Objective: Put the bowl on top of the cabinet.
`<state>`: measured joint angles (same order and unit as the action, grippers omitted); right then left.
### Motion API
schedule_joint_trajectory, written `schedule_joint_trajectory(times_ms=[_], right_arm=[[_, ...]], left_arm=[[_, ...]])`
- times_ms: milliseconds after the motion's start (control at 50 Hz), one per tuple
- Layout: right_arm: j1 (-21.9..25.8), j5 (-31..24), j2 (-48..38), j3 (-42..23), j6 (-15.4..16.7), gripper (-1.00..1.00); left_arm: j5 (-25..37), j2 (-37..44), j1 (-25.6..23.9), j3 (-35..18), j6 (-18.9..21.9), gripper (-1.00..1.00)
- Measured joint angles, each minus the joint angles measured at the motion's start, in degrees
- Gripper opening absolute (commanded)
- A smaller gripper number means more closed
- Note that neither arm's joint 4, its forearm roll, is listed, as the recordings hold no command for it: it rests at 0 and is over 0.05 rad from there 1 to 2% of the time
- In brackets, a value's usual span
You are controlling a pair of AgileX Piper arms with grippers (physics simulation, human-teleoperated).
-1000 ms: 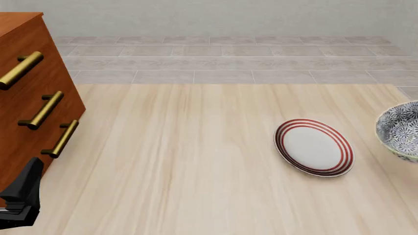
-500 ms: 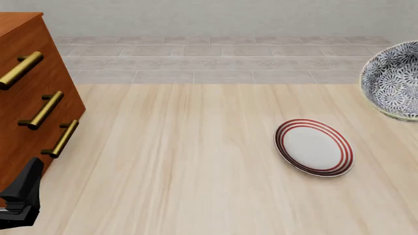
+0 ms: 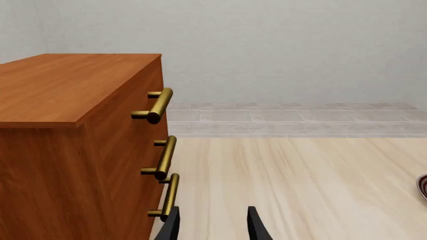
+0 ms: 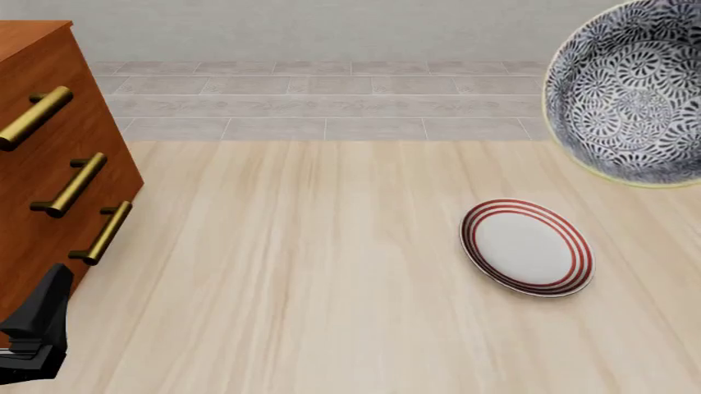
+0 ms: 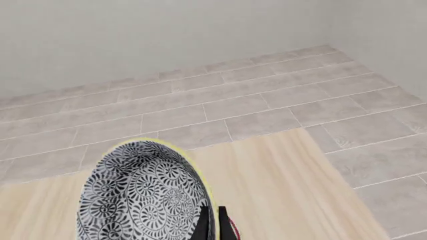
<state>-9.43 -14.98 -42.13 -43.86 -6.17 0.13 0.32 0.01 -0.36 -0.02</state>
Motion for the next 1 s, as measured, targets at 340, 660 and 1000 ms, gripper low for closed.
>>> schedule_joint_trajectory(times_ms=[340,660,1000], right_arm=[[7.7,5.6,3.3,2.1,-1.1,-1.0],[14.0,13.2,1.1,4.0,-0.6,-1.0],[19.3,21.3,-4.8,5.3,0.6,-1.0]], left_arm=[[0.0,0.0,0.0,0.0,0.0,1.0],[0.0,0.0,0.0,0.0,0.0,1.0],[0.0,0.0,0.0,0.0,0.0,1.0]])
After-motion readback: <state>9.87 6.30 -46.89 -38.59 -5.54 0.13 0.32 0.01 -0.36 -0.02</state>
